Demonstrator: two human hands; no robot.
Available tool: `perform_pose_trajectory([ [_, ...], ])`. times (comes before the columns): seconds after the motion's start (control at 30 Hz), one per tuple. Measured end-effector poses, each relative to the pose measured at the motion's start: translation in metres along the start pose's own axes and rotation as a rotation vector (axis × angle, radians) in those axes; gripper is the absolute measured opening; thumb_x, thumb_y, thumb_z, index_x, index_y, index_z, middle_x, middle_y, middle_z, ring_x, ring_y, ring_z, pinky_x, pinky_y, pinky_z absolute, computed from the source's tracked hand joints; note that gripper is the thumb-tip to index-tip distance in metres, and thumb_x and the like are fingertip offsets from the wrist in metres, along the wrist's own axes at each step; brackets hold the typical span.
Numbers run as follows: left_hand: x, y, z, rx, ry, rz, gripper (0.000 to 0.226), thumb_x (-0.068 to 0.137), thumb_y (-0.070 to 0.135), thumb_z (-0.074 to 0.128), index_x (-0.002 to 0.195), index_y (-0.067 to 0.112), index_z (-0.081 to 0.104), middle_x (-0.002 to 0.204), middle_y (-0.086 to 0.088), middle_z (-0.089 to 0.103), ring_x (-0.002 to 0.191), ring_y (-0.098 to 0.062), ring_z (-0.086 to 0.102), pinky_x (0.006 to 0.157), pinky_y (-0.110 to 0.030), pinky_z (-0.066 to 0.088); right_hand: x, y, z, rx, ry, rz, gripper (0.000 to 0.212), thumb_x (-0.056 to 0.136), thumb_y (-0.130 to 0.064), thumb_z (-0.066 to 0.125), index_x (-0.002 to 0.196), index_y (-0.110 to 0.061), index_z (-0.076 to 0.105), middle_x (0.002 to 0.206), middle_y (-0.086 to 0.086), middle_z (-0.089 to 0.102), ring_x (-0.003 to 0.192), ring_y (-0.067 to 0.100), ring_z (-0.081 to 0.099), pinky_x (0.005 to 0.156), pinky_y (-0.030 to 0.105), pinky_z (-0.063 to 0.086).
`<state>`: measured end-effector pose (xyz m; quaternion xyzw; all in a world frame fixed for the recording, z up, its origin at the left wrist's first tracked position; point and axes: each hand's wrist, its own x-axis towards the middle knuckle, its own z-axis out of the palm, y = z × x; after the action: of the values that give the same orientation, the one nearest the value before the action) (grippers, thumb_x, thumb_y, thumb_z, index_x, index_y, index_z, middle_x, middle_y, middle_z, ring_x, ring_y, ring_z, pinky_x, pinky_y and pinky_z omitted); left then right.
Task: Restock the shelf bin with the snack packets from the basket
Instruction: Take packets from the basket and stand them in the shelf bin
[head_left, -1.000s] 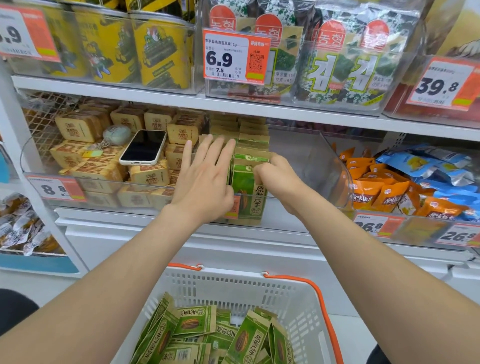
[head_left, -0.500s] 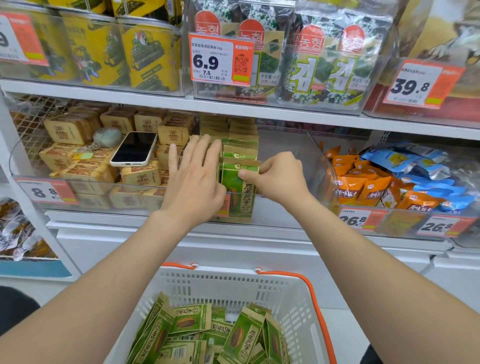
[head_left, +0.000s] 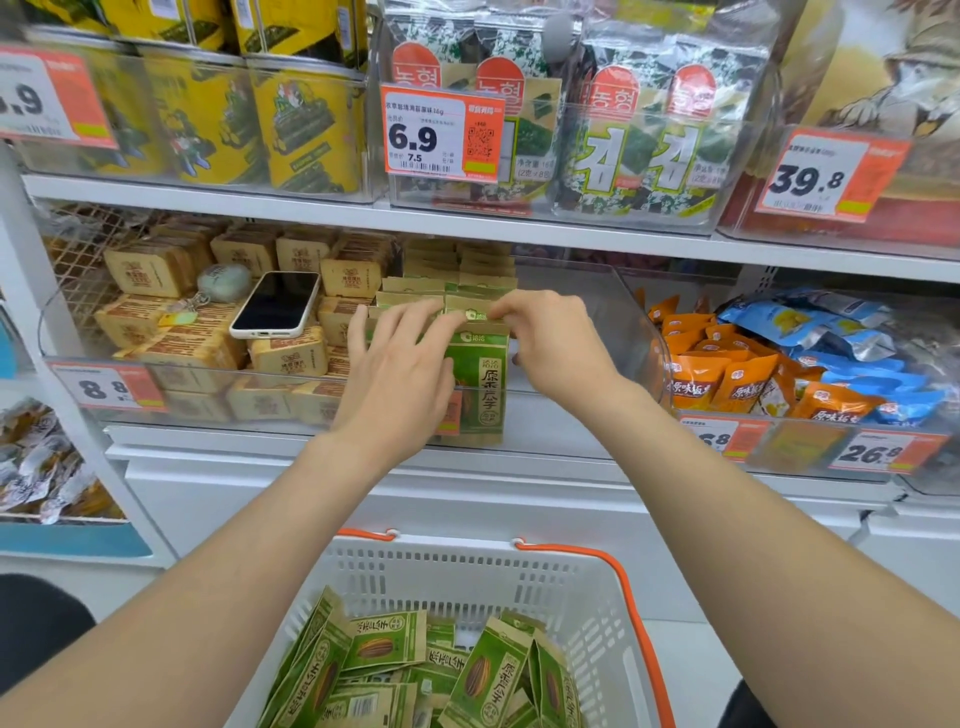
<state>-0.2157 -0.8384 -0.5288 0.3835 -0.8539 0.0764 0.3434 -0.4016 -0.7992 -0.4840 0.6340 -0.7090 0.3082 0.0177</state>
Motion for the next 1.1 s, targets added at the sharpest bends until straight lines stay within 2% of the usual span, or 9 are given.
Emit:
perform_pose_trajectory([
  [0.13,0.0,-0.003,0.004,-0.006,0.031,0.005,0.045,0.099,0.018,0.06,0.142,0.028,0.052,0.145,0.003,0.051,0.135,-0.026,0.046,0.122,-0.061,0.02,0.016,0.01,-0.006,-0.034,-0.069,-0.045,0.02,0.101,-0.018,0.064,0.113,-0.024,0.08,0.103,0.005,0.076,0.096,0.027,0.07,0.092,0.041,0.057],
  [0.2,0.001,-0.002,0.006,-0.003,0.045,0.007,0.042,0.1,0.019,0.06,0.141,0.028,0.054,0.144,0.004,0.052,0.133,-0.026,0.047,0.122,-0.062,0.021,0.02,0.013,-0.004,-0.052,-0.053,-0.08,0.018,0.098,-0.018,0.069,0.109,-0.024,0.082,0.102,0.002,0.071,0.096,0.023,0.067,0.092,0.039,0.055],
  [0.3,0.002,-0.003,0.008,-0.011,0.066,0.012,0.041,0.1,0.021,0.061,0.14,0.027,0.056,0.143,0.005,0.054,0.133,-0.026,0.048,0.122,-0.063,0.022,0.02,0.015,0.002,-0.065,0.004,-0.103,0.018,0.094,-0.011,0.068,0.101,-0.02,0.082,0.107,0.005,0.069,0.101,0.026,0.064,0.09,0.037,0.052],
  [0.43,0.001,-0.003,0.011,-0.04,0.089,0.025,0.042,0.098,0.021,0.063,0.14,0.024,0.059,0.15,0.006,0.055,0.135,-0.024,0.048,0.123,-0.065,0.02,0.018,0.018,0.011,-0.017,0.037,-0.03,0.014,0.098,-0.016,0.06,0.092,-0.023,0.07,0.092,-0.004,0.071,0.099,0.031,0.062,0.084,0.036,0.041],
  [0.6,-0.001,0.001,0.017,-0.045,0.077,0.02,0.054,0.098,0.021,0.062,0.151,0.021,0.053,0.164,0.002,0.045,0.145,-0.029,0.042,0.123,-0.071,0.013,0.021,0.022,0.01,0.125,0.04,0.046,0.015,0.1,-0.017,0.06,0.09,-0.027,0.061,0.079,-0.01,0.065,0.101,0.03,0.057,0.081,0.032,0.029],
  [0.73,0.0,0.003,0.02,0.028,0.043,0.029,0.055,0.105,0.027,0.053,0.159,0.021,0.043,0.171,0.002,0.032,0.158,-0.027,0.027,0.123,-0.074,0.009,0.019,0.024,0.011,0.135,0.033,0.004,0.017,0.102,-0.018,0.059,0.092,-0.032,0.058,0.087,-0.01,0.069,0.102,0.029,0.058,0.081,0.031,0.029],
  [0.93,0.004,0.009,0.019,0.056,0.013,-0.017,0.041,0.108,0.033,0.048,0.147,0.021,0.054,0.157,0.002,0.051,0.15,-0.03,0.037,0.121,-0.076,0.009,0.013,0.03,0.013,0.098,-0.032,-0.048,0.028,0.094,-0.004,0.05,0.091,-0.03,0.061,0.078,-0.01,0.073,0.093,0.028,0.063,0.084,0.03,0.035],
  [1.03,0.002,0.011,0.017,0.082,0.009,0.002,0.041,0.106,0.028,0.052,0.147,0.025,0.049,0.145,0.002,0.055,0.143,-0.031,0.042,0.12,-0.077,0.011,0.008,0.028,0.012,0.114,-0.085,-0.073,0.032,0.092,-0.001,0.049,0.096,-0.03,0.063,0.09,-0.008,0.077,0.099,0.025,0.067,0.099,0.033,0.044],
  [1.1,0.002,0.011,0.016,0.117,0.007,0.033,0.046,0.104,0.023,0.054,0.149,0.027,0.046,0.15,0.001,0.051,0.145,-0.032,0.039,0.119,-0.078,0.009,0.004,0.024,0.004,0.205,-0.091,-0.04,0.043,0.087,0.0,0.048,0.106,-0.036,0.062,0.095,-0.01,0.075,0.104,0.02,0.068,0.1,0.039,0.049],
])
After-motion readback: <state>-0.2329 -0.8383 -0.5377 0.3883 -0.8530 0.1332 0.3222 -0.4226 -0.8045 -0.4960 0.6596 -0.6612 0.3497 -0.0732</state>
